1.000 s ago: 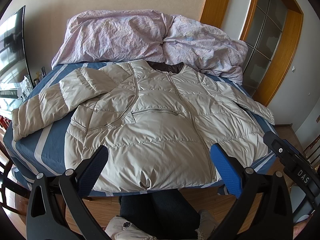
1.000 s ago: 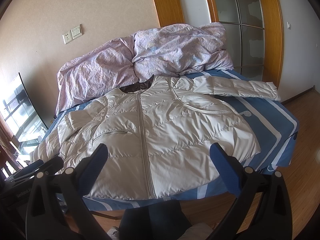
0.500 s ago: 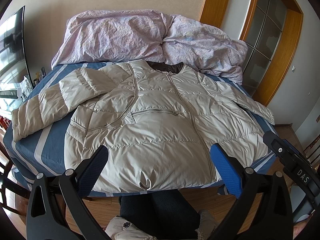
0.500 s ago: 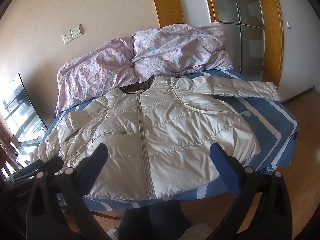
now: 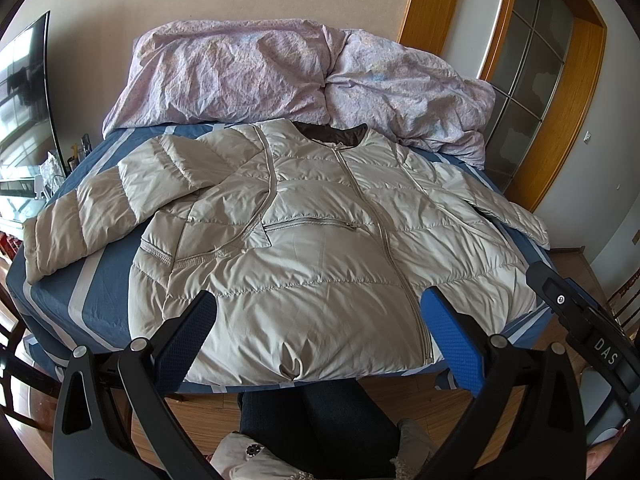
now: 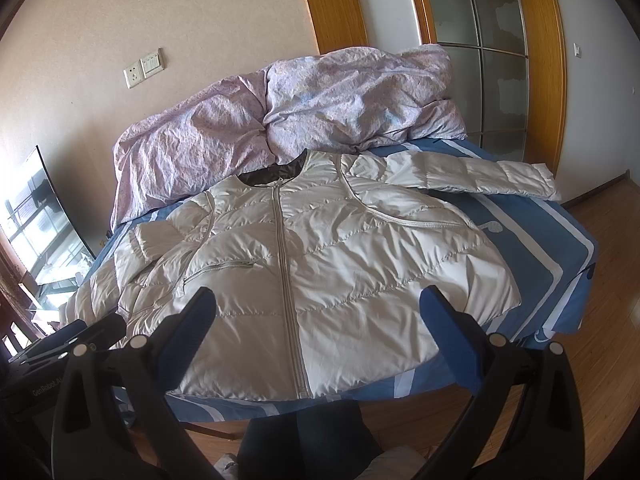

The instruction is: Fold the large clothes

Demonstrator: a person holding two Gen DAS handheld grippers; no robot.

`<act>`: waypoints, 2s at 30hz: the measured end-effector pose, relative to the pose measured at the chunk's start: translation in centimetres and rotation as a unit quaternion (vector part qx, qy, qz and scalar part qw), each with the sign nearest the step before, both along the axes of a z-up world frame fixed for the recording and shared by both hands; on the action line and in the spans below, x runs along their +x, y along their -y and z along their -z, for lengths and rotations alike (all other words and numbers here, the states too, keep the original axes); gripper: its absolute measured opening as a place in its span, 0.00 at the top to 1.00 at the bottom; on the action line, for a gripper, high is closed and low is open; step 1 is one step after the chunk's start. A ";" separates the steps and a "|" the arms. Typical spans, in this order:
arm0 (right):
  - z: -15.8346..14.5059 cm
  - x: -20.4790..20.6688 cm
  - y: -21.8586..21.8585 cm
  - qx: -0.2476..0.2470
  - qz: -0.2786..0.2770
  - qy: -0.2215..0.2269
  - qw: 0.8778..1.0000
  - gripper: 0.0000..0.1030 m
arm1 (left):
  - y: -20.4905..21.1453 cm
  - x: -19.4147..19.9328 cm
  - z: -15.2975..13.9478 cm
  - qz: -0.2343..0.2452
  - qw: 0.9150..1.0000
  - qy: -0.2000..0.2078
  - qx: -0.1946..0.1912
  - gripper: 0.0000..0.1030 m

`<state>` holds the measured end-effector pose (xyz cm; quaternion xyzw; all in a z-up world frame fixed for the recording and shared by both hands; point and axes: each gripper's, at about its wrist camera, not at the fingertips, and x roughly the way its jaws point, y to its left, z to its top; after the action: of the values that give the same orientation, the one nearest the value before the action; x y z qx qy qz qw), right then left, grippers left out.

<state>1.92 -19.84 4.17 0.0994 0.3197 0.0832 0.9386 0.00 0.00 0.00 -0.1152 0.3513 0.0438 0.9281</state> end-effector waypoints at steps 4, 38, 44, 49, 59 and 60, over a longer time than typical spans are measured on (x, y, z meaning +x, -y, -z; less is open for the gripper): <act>0.0 0.0 0.0 0.000 0.000 -0.001 1.000 0.02 | 0.0 0.0 0.0 0.000 1.000 0.000 0.000 0.01; 0.0 -0.1 -0.2 0.000 0.001 0.000 1.000 0.02 | 0.0 0.0 0.0 -0.001 1.000 -0.001 0.000 0.01; 0.6 0.9 0.5 0.000 0.011 0.004 1.000 0.02 | -0.4 0.3 0.3 -0.005 1.000 -0.002 0.003 0.01; 0.9 2.4 1.3 0.009 0.018 0.008 1.000 0.02 | -0.7 1.7 0.5 -0.013 1.000 -0.013 0.003 0.01; 3.8 11.5 7.6 0.063 0.036 -0.044 0.996 0.02 | -3.0 6.9 1.4 -0.022 0.999 -0.046 0.000 0.01; 4.2 12.6 8.9 0.070 0.050 -0.052 0.995 0.02 | -3.4 7.6 1.6 -0.017 0.999 -0.051 -0.007 0.01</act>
<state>14.57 -28.70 0.02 0.1848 0.3563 0.0532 0.9144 7.65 3.41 -1.59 -0.1250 0.3965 0.0632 0.9073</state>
